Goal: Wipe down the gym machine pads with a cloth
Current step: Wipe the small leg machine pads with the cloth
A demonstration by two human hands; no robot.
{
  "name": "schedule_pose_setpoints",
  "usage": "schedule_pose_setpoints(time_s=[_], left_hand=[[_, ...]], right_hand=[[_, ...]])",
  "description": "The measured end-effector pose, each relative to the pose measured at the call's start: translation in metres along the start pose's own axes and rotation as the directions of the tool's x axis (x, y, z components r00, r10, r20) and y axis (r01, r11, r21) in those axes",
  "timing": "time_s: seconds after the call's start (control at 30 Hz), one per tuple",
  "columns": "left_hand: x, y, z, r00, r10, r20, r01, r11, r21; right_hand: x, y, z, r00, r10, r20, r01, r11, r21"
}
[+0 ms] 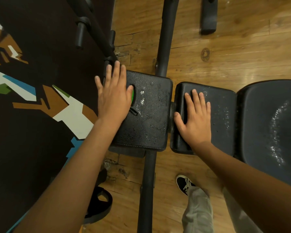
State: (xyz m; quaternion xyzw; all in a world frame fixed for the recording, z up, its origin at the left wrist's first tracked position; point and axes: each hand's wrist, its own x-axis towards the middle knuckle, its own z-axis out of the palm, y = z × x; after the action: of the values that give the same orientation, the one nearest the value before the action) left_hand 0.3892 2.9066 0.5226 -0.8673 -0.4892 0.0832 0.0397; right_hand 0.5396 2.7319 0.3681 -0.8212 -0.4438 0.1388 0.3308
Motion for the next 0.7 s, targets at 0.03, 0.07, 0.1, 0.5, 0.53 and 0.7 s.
schedule_pose_setpoints(time_s=[0.03, 0.07, 0.1, 0.5, 0.53, 0.7], left_hand=[[-0.007, -0.001, 0.0, 1.0, -0.01, -0.001, 0.01, 1.0, -0.017], [-0.017, -0.003, 0.0, 1.0, -0.021, 0.0, 0.021, 0.999, -0.04], [-0.033, -0.005, 0.001, 0.999, -0.036, 0.003, 0.036, 0.998, -0.059], [-0.03, -0.001, 0.004, 0.999, -0.028, 0.033, 0.029, 0.999, -0.021], [-0.028, 0.0, 0.004, 0.999, -0.03, 0.031, 0.03, 0.999, -0.024], [-0.074, -0.008, 0.008, 0.999, -0.025, 0.032, 0.027, 0.998, -0.06]], right_hand=[[0.0, 0.0, 0.0, 1.0, 0.0, 0.002, 0.0, 1.0, 0.001], [0.0, 0.001, 0.0, 1.0, 0.002, 0.002, -0.002, 1.0, 0.003], [-0.001, 0.001, -0.001, 1.0, 0.003, 0.001, -0.003, 1.0, 0.006], [-0.001, -0.001, -0.002, 1.0, 0.001, -0.005, -0.001, 1.0, 0.016], [-0.001, -0.001, -0.002, 1.0, 0.001, -0.004, -0.001, 1.0, 0.016], [-0.001, -0.001, -0.003, 1.0, -0.002, 0.003, 0.002, 1.0, 0.014]])
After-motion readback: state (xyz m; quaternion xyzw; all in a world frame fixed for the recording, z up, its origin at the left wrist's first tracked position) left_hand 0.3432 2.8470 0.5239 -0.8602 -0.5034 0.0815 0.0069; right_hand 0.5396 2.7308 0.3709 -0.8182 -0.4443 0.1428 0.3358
